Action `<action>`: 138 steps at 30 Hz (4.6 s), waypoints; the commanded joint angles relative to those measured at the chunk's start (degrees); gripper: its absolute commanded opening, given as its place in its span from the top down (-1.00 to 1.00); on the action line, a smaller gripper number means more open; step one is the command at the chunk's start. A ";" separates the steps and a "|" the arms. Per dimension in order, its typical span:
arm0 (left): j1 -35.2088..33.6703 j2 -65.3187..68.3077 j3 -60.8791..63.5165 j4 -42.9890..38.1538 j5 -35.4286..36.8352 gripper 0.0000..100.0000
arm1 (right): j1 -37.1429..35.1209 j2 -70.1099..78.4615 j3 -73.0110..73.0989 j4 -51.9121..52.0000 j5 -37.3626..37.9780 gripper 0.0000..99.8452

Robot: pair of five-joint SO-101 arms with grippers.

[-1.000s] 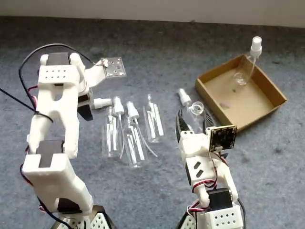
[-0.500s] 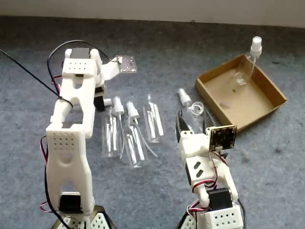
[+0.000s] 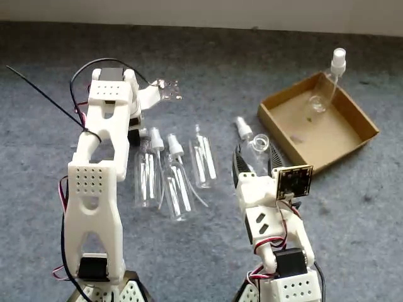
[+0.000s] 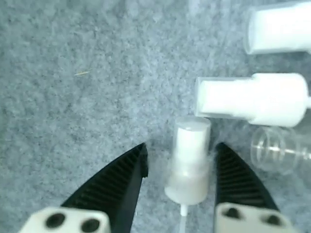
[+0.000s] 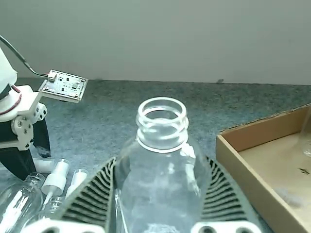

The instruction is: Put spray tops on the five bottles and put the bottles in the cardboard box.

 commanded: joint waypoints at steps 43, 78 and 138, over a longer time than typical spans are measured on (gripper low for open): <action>-0.75 -2.42 -12.97 13.80 0.00 0.64 | -4.79 -0.75 8.22 0.22 -0.09 0.85; -0.22 0.31 -15.60 11.43 0.00 0.87 | -4.79 -0.75 8.22 0.22 -0.09 0.85; 41.01 -74.42 18.24 7.82 61.80 0.99 | -13.41 -0.75 8.31 1.19 0.00 0.85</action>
